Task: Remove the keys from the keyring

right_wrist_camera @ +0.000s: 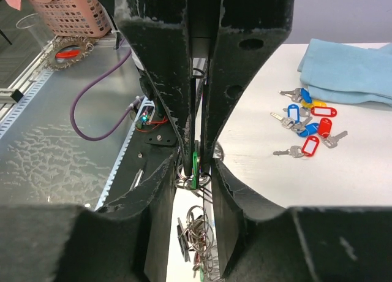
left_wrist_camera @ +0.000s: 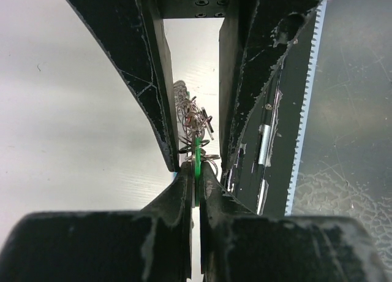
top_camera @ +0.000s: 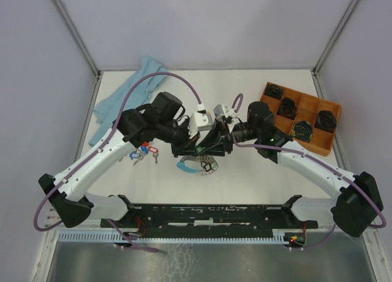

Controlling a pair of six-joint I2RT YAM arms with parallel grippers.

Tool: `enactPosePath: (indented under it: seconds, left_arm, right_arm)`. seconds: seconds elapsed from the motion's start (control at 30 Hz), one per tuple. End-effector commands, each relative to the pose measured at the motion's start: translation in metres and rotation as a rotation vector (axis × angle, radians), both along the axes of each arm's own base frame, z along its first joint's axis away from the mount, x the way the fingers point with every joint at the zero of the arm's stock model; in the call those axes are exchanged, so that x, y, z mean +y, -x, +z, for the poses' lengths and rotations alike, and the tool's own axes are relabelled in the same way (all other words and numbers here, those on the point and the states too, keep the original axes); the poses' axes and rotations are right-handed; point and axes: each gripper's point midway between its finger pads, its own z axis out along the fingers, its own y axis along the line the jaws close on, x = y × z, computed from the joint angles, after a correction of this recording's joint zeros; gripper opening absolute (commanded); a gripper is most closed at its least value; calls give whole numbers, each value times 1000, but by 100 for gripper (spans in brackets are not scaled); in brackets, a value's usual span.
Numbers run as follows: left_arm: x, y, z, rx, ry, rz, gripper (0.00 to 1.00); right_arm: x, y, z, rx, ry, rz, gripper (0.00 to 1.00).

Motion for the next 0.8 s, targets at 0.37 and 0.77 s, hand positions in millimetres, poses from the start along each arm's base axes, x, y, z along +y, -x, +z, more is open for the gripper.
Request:
enactPosePath:
  seconds: [0.37,0.77]
  left_arm:
    - [-23,-6,43,-82,161,-38,3]
    - [-27,-3,42,-90,288,9,23]
  right_arm:
    - [3,13,16,-44,-18,63,1]
    - [5,7,22,26,-35,35,1]
